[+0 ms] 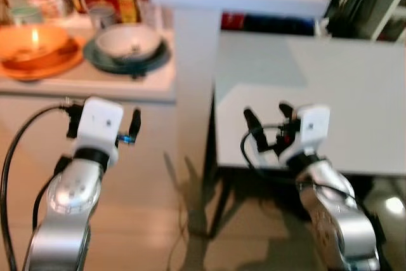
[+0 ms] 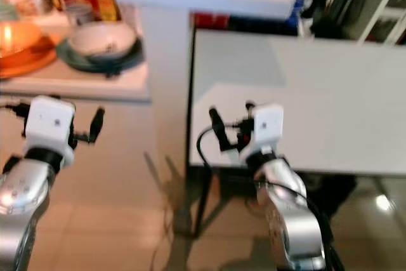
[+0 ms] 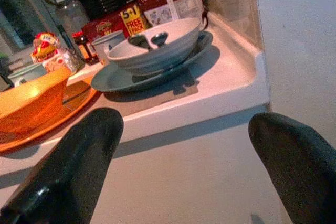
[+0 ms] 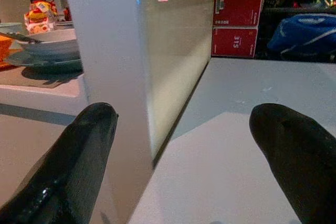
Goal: Setting the table
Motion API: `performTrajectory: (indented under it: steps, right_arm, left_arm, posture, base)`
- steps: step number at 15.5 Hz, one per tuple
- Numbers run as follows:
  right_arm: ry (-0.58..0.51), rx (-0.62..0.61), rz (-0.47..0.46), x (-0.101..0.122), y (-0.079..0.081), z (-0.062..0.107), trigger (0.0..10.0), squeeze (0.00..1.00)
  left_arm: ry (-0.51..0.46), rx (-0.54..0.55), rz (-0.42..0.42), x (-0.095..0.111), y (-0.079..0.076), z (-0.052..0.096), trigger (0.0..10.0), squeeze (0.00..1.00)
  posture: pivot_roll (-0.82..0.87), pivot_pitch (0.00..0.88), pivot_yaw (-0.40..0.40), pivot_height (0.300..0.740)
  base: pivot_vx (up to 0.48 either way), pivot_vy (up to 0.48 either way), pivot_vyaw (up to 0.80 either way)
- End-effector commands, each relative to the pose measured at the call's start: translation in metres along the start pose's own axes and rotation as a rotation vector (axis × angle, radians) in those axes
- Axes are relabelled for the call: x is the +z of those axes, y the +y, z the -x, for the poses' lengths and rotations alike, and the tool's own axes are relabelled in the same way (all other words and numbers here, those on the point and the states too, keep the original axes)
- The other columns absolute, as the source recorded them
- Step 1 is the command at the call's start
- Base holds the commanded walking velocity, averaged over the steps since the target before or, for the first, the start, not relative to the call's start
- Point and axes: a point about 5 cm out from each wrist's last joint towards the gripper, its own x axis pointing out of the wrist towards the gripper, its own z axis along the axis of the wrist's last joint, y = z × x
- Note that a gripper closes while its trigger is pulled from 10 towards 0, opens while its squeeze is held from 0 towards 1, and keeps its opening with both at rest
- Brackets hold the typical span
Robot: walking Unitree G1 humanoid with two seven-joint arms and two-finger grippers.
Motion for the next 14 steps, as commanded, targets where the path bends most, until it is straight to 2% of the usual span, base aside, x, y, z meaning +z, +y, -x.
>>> performTrajectory:
  steps: [1, 3, 7, 10, 14]
  right_arm:
    - [-0.019, -0.024, 0.001, 0.004, -0.004, 0.001, 10.0, 0.00]
    - [-0.039, -0.019, -0.044, 0.007, -0.003, 0.001, 10.0, 0.00]
    - [-0.045, -0.032, -0.030, 0.008, -0.003, -0.001, 10.0, 0.00]
    - [-0.032, -0.104, -0.036, 0.008, -0.008, -0.007, 10.0, 0.00]
    - [-0.074, -0.073, -0.056, 0.018, 0.000, -0.015, 10.0, 0.00]
  left_arm:
    - [-0.013, -0.021, -0.009, 0.003, -0.002, -0.001, 10.0, 0.00]
    - [-0.017, -0.022, -0.008, 0.004, -0.002, -0.001, 10.0, 0.00]
    - [-0.029, -0.016, -0.008, 0.006, -0.002, -0.003, 10.0, 0.00]
    - [-0.040, 0.007, 0.025, 0.009, 0.001, -0.007, 10.0, 0.00]
    - [-0.057, 0.024, 0.035, 0.014, 0.003, -0.012, 10.0, 0.00]
  posture:
    - [0.08, 0.004, -0.010, 0.740]
    - [0.09, 0.005, -0.010, 0.740]
    - [0.09, 0.006, -0.013, 0.740]
    - [0.09, 0.010, -0.013, 0.740]
    - [0.09, 0.012, -0.021, 0.740]
  base:
    - [0.000, 0.480, 0.00]
    - [0.000, 0.480, 0.00]
    - [0.000, 0.480, 0.00]
    - [0.000, 0.480, 0.00]
    - [0.000, 0.480, 0.00]
